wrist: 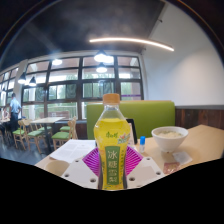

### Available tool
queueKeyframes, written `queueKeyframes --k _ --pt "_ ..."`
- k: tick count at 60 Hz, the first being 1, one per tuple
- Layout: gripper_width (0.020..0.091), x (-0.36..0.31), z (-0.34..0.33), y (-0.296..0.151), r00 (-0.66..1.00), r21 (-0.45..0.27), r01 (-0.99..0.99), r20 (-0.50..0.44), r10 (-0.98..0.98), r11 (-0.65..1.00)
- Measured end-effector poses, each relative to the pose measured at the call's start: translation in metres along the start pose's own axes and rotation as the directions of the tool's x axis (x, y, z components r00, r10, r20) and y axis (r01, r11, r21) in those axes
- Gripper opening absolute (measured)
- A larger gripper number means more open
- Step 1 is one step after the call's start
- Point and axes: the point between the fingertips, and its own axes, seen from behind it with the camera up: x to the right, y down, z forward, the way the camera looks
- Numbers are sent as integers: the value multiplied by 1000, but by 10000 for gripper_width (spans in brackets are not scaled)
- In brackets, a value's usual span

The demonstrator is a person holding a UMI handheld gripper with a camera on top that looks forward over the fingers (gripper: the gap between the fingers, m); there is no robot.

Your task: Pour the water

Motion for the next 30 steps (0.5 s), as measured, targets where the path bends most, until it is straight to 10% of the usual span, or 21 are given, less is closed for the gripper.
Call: queueKeyframes --k 20,30 --pt "274 16 8 17 1000 -2 26 9 -26 1000" --pt "476 14 9 17 1000 1 15 15 -15 1000"
